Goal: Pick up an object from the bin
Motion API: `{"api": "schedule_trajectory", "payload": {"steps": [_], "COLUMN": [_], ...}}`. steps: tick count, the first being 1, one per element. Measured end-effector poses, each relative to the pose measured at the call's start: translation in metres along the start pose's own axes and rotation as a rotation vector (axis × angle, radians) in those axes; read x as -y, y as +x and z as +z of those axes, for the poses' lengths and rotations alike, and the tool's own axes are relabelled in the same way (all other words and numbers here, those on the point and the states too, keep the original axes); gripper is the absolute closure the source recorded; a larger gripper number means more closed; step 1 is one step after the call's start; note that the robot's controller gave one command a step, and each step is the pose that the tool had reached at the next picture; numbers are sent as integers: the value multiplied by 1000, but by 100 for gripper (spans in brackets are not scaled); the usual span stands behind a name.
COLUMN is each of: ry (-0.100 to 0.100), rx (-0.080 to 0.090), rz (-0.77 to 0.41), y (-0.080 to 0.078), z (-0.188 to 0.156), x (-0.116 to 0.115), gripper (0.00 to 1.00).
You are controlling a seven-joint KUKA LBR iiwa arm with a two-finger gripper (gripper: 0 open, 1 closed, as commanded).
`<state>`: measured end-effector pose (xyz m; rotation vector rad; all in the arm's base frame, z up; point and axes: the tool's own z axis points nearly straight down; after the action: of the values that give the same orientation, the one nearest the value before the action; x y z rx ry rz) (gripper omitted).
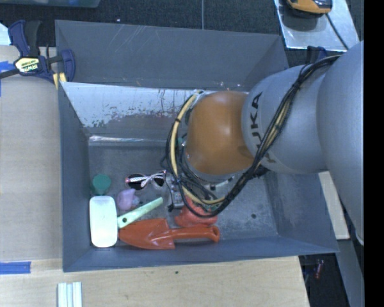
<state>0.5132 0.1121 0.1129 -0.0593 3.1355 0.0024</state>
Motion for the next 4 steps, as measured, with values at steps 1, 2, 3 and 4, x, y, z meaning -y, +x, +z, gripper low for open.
{"api": "schedule_trajectory", "payload": {"steps": [1,2,3,4], "ry": [1,0,0,-1], "rx": [3,4,3,8], "rz": [-10,10,33,55], "y": [-1,-14,3,-6], "z": [7,2,23,27], "x": [4,7,8,5], "gripper": [100,100,100,100]}}
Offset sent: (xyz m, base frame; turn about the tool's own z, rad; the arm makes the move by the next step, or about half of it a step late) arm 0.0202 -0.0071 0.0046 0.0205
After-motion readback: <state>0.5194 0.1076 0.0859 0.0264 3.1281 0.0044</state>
